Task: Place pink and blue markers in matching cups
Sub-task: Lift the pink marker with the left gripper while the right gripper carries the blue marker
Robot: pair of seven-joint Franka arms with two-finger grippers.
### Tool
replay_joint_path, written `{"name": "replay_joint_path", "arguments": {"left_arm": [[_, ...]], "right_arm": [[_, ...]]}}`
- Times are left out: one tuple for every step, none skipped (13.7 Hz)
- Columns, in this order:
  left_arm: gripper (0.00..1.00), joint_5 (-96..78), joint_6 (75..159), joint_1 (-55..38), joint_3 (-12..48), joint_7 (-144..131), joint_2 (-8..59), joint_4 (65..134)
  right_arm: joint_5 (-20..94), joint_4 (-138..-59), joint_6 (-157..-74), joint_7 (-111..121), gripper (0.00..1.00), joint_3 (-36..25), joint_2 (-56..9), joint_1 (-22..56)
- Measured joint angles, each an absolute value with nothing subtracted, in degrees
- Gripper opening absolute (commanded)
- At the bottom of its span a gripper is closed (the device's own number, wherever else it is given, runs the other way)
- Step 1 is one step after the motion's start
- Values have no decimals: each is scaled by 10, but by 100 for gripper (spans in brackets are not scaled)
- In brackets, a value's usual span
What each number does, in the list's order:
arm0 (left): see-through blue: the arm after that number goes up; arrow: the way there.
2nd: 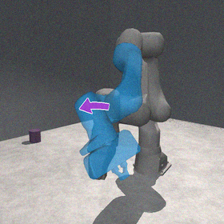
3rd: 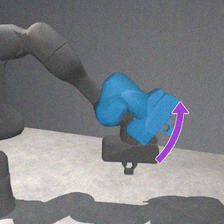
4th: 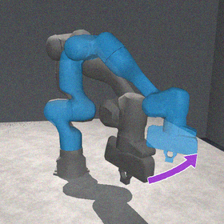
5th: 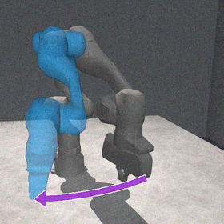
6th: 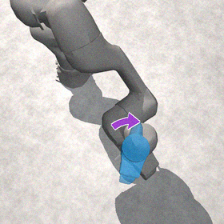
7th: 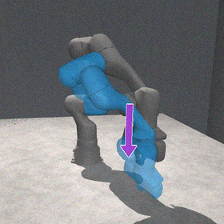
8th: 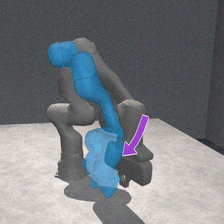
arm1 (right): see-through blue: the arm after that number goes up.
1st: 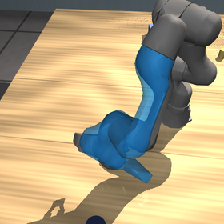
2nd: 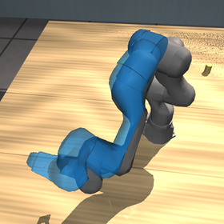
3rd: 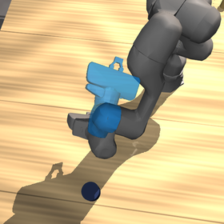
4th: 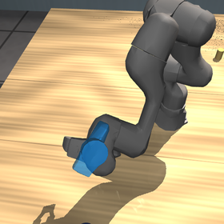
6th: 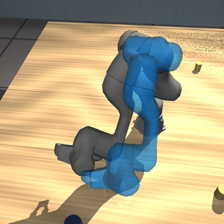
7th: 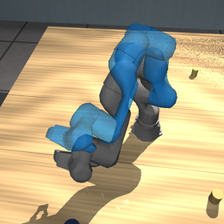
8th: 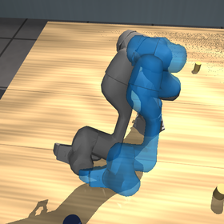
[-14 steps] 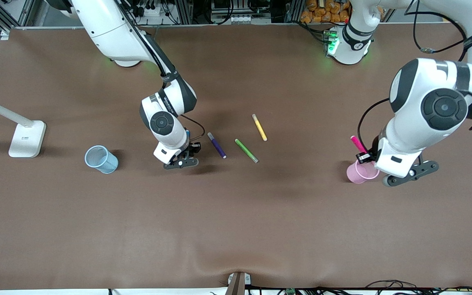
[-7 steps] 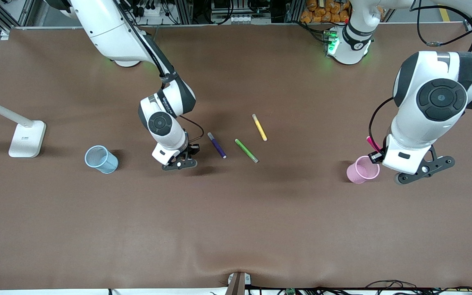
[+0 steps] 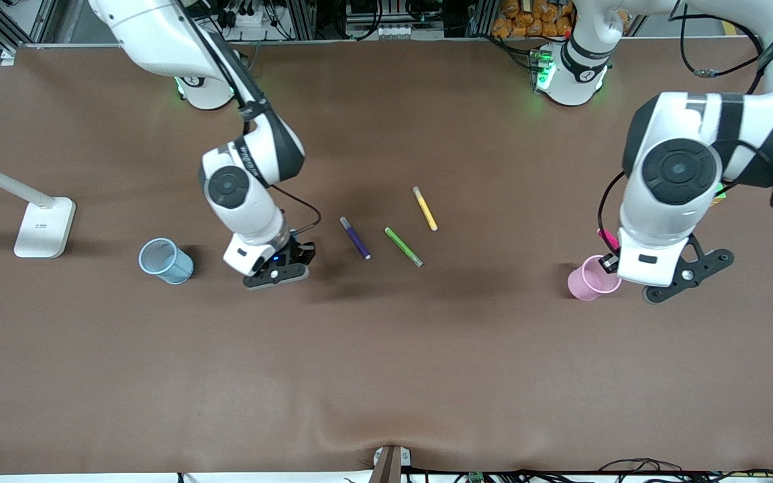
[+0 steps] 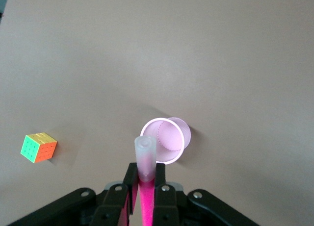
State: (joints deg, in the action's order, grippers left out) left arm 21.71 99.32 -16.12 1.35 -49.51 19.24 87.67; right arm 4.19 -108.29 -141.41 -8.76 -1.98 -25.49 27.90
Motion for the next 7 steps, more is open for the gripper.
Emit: {"name": "replay_joint_path", "arguments": {"left_arm": [[0, 224, 987, -166, 14, -514, 200, 878], [0, 229, 983, -170, 14, -531, 207, 879], [0, 236, 979, -172, 14, -549, 216, 881], [0, 247, 978, -173, 14, -568, 224, 884], [0, 262, 978, -174, 14, -588, 234, 886], [0, 277, 978, -177, 14, -611, 245, 888], [0, 292, 978, -180, 14, -631, 256, 888]], "right_arm": [[42, -1075, -1399, -53, 0, -20, -250, 265], [42, -1067, -1383, -19, 0, -20, -246, 252], [42, -1061, -1372, 19, 0, -20, -241, 240], [43, -1057, -1366, 53, 0, -20, -236, 229], [43, -1054, -1358, 82, 0, -20, -229, 221], [44, -1052, -1342, 110, 0, -20, -220, 213], [52, -1052, -1322, 137, 0, -20, -209, 205]]}}
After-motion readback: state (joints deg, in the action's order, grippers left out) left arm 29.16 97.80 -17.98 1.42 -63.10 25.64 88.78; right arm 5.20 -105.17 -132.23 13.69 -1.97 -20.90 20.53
